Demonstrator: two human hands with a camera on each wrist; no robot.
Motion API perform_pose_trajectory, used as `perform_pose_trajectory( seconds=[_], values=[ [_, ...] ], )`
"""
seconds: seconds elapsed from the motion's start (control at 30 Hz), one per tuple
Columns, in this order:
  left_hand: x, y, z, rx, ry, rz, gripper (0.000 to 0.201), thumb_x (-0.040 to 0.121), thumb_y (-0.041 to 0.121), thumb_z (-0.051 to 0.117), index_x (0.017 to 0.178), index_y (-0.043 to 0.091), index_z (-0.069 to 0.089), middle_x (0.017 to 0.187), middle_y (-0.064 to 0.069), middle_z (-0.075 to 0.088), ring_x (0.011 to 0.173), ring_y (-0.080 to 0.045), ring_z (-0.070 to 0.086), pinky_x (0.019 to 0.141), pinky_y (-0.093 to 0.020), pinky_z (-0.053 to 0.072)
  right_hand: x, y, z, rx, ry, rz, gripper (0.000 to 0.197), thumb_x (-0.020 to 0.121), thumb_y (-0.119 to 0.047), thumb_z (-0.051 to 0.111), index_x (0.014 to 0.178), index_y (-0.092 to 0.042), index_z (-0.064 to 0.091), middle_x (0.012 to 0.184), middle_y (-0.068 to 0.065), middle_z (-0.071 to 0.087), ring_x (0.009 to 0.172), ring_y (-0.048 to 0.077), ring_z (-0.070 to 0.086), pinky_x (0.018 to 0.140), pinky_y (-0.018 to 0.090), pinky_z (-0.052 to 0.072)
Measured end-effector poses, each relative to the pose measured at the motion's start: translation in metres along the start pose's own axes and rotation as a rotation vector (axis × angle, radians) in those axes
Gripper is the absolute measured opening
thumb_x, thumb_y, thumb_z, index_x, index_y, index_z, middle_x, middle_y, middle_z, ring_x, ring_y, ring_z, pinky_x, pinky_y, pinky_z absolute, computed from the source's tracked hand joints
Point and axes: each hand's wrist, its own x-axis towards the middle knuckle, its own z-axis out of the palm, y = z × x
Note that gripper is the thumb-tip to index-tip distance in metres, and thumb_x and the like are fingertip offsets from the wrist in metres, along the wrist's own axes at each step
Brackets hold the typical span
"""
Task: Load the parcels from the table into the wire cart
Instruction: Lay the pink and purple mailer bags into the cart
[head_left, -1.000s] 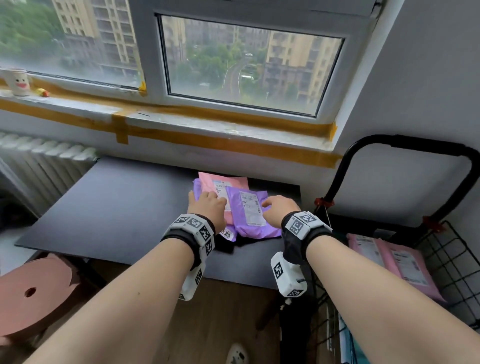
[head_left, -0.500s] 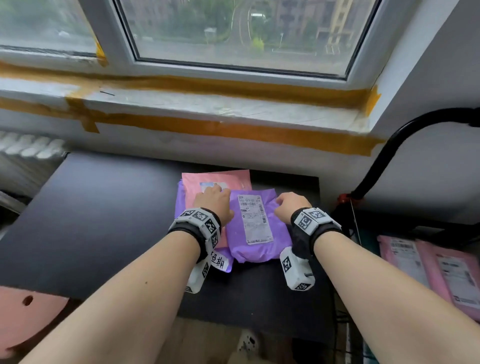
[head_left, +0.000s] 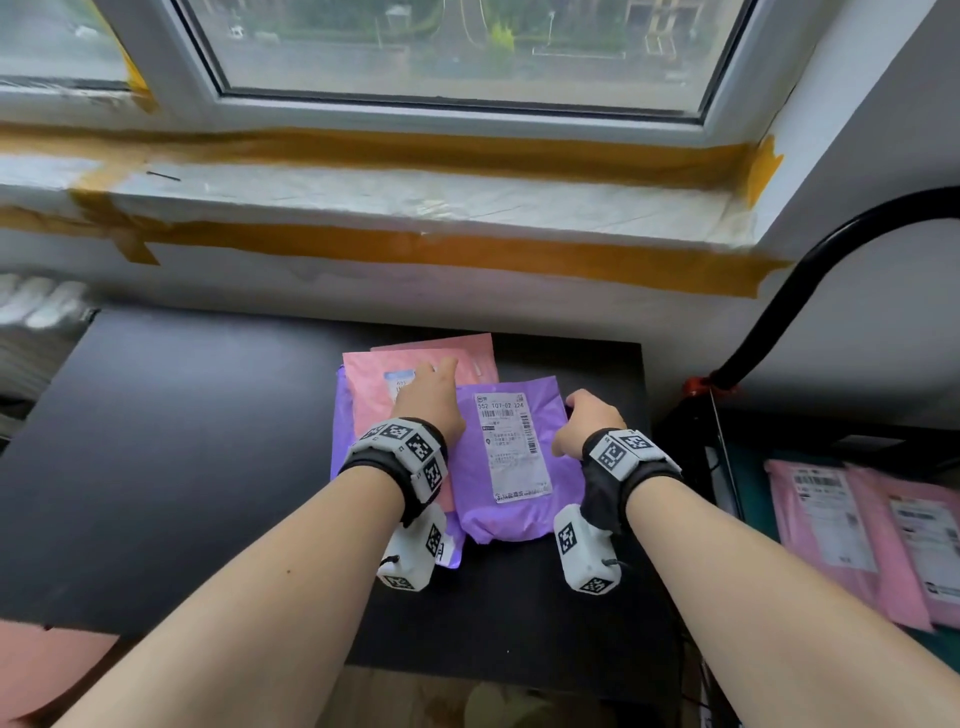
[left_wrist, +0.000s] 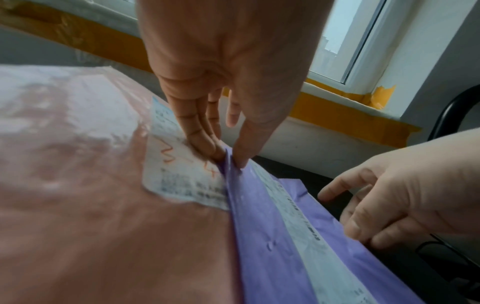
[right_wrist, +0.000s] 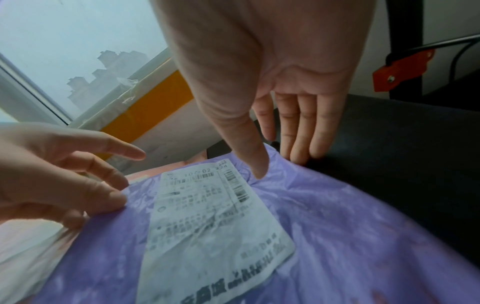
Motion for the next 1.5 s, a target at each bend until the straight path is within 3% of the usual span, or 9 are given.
perform_pose_trajectory(
  seconds=[0.17, 0.27, 0.37, 0.53, 0.67, 0.83, 1.13, 1.33, 1.5],
  values=[
    [-0.002, -0.005, -0.003, -0.106, 0.028, -0.013, 0.07, 0.087, 0.0, 0.049, 0.149, 0.02, 0.023, 0.139, -0.014, 0.035, 0.113, -0.035, 0.054, 0.091, -0.036, 0.043, 0.0, 0.0, 0.005, 0.079, 0.029, 0.062, 0.048, 0.082, -0.006, 0.064, 0.127, -0.013, 0.05, 0.124, 0.011, 0.058, 0.114, 0.029, 0.056, 0.087, 0.03, 0.046],
    [-0.005, -0.006, -0.005, -0.144, 0.039, -0.028, 0.076, 0.088, 0.0, 0.049, 0.152, 0.023, 0.015, 0.139, -0.015, 0.033, 0.108, -0.034, 0.055, 0.084, -0.033, 0.044, -0.006, -0.005, 0.003, 0.081, 0.033, 0.049, 0.005, 0.082, -0.006, 0.056, 0.085, -0.009, 0.058, 0.098, 0.013, 0.061, 0.087, 0.03, 0.057, 0.071, 0.027, 0.043],
    [-0.01, -0.004, -0.011, -0.194, 0.031, -0.031, 0.078, 0.087, -0.001, 0.046, 0.153, 0.023, 0.011, 0.137, -0.017, 0.038, 0.11, -0.035, 0.055, 0.087, -0.034, 0.043, -0.01, -0.006, -0.001, 0.103, 0.064, 0.056, 0.025, 0.085, -0.006, 0.05, 0.062, -0.014, 0.043, 0.086, 0.01, 0.054, 0.077, 0.029, 0.05, 0.066, 0.026, 0.038],
    [-0.022, 0.0, -0.028, -0.27, 0.057, -0.023, 0.076, 0.085, -0.002, 0.043, 0.152, 0.016, 0.013, 0.123, -0.019, 0.057, 0.108, -0.034, 0.057, 0.077, -0.03, 0.039, -0.027, -0.008, -0.014, 0.236, 0.167, 0.032, 0.017, 0.086, -0.009, 0.043, 0.096, -0.012, 0.057, 0.093, 0.011, 0.067, 0.098, 0.034, 0.065, 0.088, 0.031, 0.05],
    [-0.031, 0.005, -0.044, -0.366, 0.137, -0.008, 0.064, 0.087, 0.002, 0.045, 0.146, 0.013, 0.025, 0.114, -0.018, 0.062, 0.102, -0.032, 0.058, 0.072, -0.028, 0.039, -0.049, -0.014, -0.026, 0.359, 0.241, -0.018, 0.022, 0.085, -0.006, 0.034, 0.098, -0.014, 0.05, 0.087, 0.012, 0.066, 0.057, 0.025, 0.066, 0.063, 0.031, 0.056],
    [-0.05, 0.004, -0.059, -0.497, 0.173, 0.049, 0.034, 0.089, 0.027, 0.06, 0.119, 0.01, 0.053, 0.107, -0.006, 0.063, 0.1, -0.023, 0.059, 0.077, -0.027, 0.04, -0.082, -0.016, -0.042, 0.441, 0.359, -0.062, 0.023, 0.083, -0.004, 0.035, 0.098, -0.013, 0.05, 0.095, 0.013, 0.068, 0.078, 0.032, 0.069, 0.08, 0.039, 0.056],
    [-0.112, 0.008, -0.045, -0.569, -0.343, 0.084, 0.011, 0.091, 0.001, 0.051, 0.084, 0.008, 0.054, 0.061, -0.004, 0.064, 0.06, -0.017, 0.063, 0.057, -0.028, 0.052, -0.151, -0.003, -0.042, 0.654, 0.52, -0.084, 0.022, 0.084, -0.001, 0.031, 0.095, -0.011, 0.048, 0.076, 0.008, 0.06, 0.05, 0.023, 0.06, 0.073, 0.044, 0.059],
    [-0.154, 0.016, -0.023, -0.526, -0.246, 0.236, 0.016, 0.094, 0.002, 0.043, 0.098, 0.0, 0.058, 0.064, -0.01, 0.053, 0.052, -0.021, 0.053, 0.051, -0.03, 0.055, -0.202, 0.042, -0.019, 0.649, 0.554, -0.028, 0.007, 0.094, -0.016, 0.041, 0.096, -0.011, 0.045, 0.074, 0.007, 0.059, 0.043, 0.018, 0.056, 0.035, 0.021, 0.042],
    [-0.193, 0.031, -0.009, -0.537, -0.154, 0.332, 0.019, 0.1, 0.012, 0.04, 0.091, 0.008, 0.056, 0.058, -0.005, 0.048, 0.031, -0.009, 0.045, 0.032, -0.017, 0.037, -0.237, 0.084, 0.004, 0.655, 0.482, 0.021, 0.016, 0.092, -0.025, 0.055, 0.097, -0.013, 0.046, 0.067, 0.003, 0.057, 0.04, 0.015, 0.053, 0.037, 0.02, 0.035]
  ],
)
